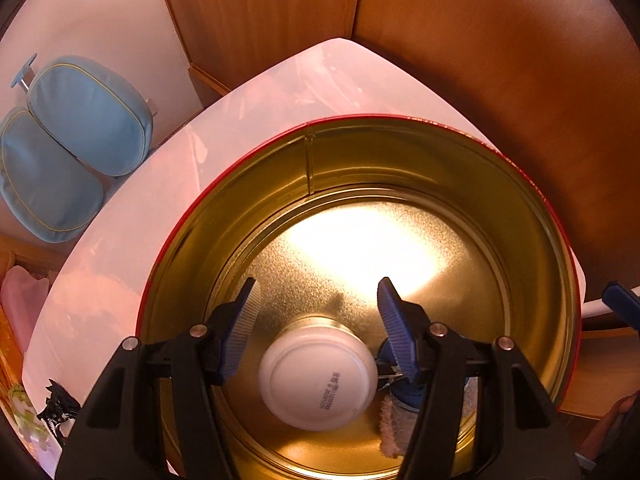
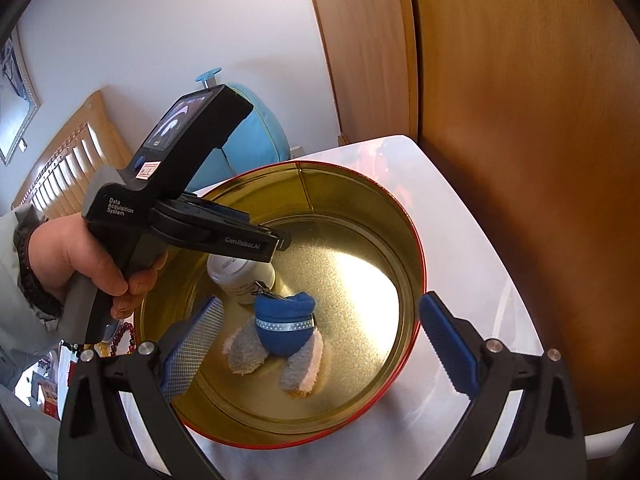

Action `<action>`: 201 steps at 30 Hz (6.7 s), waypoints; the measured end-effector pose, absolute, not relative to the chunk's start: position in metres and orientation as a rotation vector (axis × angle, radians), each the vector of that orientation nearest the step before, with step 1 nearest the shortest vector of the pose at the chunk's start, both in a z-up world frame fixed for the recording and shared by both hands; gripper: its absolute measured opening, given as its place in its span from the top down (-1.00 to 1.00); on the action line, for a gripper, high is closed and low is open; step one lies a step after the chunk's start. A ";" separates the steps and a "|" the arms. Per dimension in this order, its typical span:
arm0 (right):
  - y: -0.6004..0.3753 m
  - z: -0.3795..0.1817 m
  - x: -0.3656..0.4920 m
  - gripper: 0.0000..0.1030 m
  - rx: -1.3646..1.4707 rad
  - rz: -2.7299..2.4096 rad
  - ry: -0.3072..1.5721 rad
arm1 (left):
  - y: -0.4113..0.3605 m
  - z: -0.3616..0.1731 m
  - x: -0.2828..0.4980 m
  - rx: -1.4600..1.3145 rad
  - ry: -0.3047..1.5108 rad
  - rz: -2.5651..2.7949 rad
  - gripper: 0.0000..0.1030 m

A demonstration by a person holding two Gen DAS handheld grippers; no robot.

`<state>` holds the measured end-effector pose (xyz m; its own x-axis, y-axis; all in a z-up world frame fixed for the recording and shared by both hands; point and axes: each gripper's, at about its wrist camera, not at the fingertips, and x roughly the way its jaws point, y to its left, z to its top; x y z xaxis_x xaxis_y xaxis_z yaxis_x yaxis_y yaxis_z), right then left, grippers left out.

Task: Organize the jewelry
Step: 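Lower the white jar into the red tin and open the left tool, then grasp the brown wooden tongs with the left tool while the right tool reaches for the clear case, then grasp the clear round case with the right tool and lift it over the red tin, then lower the clear round case into the red tin and open the right tool, then carry the brown wooden tongs into the red tin and open the left tool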

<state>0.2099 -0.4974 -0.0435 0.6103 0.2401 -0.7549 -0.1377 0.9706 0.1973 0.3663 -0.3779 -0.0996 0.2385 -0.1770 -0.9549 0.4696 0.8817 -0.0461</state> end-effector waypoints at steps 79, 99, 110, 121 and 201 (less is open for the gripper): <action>-0.161 -0.107 0.206 -0.92 -0.129 0.627 1.230 | 0.066 -0.127 0.180 -0.306 1.112 0.025 0.34; -0.138 -0.108 0.195 -0.60 -0.219 0.624 1.153 | 0.064 -0.097 0.149 -0.300 1.053 -0.008 0.34; -0.184 -0.046 0.158 -0.60 -0.109 0.497 1.007 | 0.025 -0.062 0.150 -0.202 0.981 -0.206 0.34; -0.283 -0.012 0.144 -0.60 -0.011 0.294 0.926 | -0.054 -0.035 0.164 -0.119 0.940 -0.358 0.34; -0.484 -0.045 0.248 -0.93 0.018 0.472 0.984 | -0.317 -0.033 0.262 0.029 1.036 -0.467 0.34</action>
